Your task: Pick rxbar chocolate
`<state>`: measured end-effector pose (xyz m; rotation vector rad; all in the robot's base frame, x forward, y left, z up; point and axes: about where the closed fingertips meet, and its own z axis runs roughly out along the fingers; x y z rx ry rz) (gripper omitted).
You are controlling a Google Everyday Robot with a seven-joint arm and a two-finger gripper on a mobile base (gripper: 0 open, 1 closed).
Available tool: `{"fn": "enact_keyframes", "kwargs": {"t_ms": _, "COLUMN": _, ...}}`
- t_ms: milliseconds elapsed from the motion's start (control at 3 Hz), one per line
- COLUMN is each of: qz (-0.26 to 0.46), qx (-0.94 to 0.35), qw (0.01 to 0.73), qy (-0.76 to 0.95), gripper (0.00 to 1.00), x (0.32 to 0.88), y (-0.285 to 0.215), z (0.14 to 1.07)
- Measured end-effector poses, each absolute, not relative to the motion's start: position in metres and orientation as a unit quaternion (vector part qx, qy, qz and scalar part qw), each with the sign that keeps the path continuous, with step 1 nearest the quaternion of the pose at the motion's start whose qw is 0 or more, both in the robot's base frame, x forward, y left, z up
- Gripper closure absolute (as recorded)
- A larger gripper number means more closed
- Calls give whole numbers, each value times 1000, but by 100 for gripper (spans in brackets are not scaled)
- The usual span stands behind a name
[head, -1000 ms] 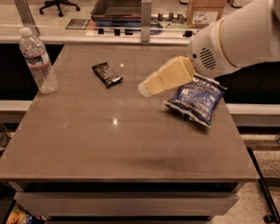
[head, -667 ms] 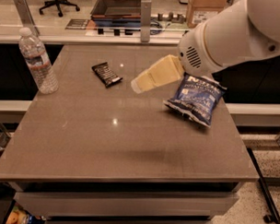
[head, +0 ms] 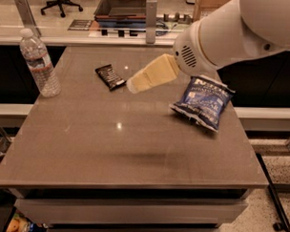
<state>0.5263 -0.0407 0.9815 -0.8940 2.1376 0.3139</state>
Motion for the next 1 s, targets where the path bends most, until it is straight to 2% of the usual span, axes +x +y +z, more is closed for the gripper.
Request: {"fn": "enact_keyframes", "kwargs": {"t_ms": 1000, "qz": 177, "qx": -289, "qw": 433, "qy": 835, "gripper": 0, "x": 563, "y": 61, "z": 955}}
